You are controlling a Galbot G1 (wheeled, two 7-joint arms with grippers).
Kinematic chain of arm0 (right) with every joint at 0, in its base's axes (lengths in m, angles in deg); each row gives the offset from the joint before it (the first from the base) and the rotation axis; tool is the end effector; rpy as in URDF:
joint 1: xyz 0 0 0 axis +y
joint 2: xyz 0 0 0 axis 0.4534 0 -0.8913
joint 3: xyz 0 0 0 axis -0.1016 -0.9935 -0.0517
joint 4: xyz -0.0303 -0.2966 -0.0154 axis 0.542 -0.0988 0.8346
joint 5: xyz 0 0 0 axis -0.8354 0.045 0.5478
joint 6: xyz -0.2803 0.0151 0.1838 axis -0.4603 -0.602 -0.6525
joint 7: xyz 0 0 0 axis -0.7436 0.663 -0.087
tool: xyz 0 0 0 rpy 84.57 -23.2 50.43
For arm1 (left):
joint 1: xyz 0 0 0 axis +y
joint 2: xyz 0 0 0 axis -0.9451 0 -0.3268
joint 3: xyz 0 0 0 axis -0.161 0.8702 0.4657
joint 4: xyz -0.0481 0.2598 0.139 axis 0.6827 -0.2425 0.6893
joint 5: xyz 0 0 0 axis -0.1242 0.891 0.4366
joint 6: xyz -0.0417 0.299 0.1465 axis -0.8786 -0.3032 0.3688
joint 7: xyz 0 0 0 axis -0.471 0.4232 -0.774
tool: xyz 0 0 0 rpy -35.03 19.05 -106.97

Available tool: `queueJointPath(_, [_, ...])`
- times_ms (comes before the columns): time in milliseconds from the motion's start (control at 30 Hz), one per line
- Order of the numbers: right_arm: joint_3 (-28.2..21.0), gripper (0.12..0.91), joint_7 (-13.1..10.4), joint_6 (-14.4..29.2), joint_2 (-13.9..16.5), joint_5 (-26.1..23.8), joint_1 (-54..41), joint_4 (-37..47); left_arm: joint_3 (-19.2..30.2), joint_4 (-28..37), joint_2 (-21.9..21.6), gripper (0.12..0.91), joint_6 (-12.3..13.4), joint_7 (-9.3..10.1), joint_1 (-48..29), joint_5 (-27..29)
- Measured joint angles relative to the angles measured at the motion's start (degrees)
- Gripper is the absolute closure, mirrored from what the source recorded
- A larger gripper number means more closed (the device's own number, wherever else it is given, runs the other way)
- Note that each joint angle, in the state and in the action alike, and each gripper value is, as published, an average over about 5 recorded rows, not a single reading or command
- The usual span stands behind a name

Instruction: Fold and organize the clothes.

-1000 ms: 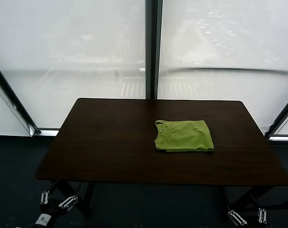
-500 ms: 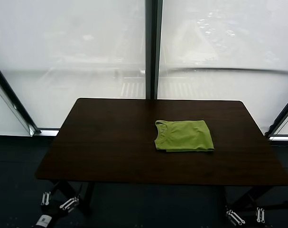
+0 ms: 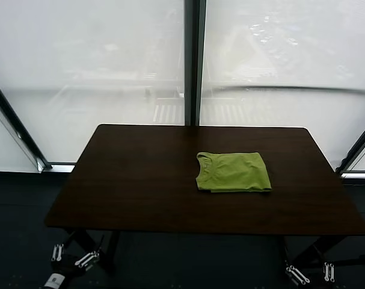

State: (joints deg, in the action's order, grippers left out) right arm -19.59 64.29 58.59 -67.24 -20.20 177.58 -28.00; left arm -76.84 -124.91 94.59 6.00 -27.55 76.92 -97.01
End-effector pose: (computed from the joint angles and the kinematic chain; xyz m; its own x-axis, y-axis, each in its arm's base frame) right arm 0.0568 -0.1171 -0.3046 -0.9856 0.0090 0.1686 -0.0077 0.9952 -0.0979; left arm 0.0908 0.1066 -0.2433 -0.9465 0.1307 0.2949 0.1580 0.9849 0.0706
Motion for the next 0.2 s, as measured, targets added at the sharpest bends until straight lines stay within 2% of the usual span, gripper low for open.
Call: queueJointPath(200, [0.1, 0.118, 0.0, -0.1, 0.0, 0.1, 0.0, 0.0, 0.0, -0.1, -0.1, 0.123, -0.3, -0.08, -0.2, 0.0])
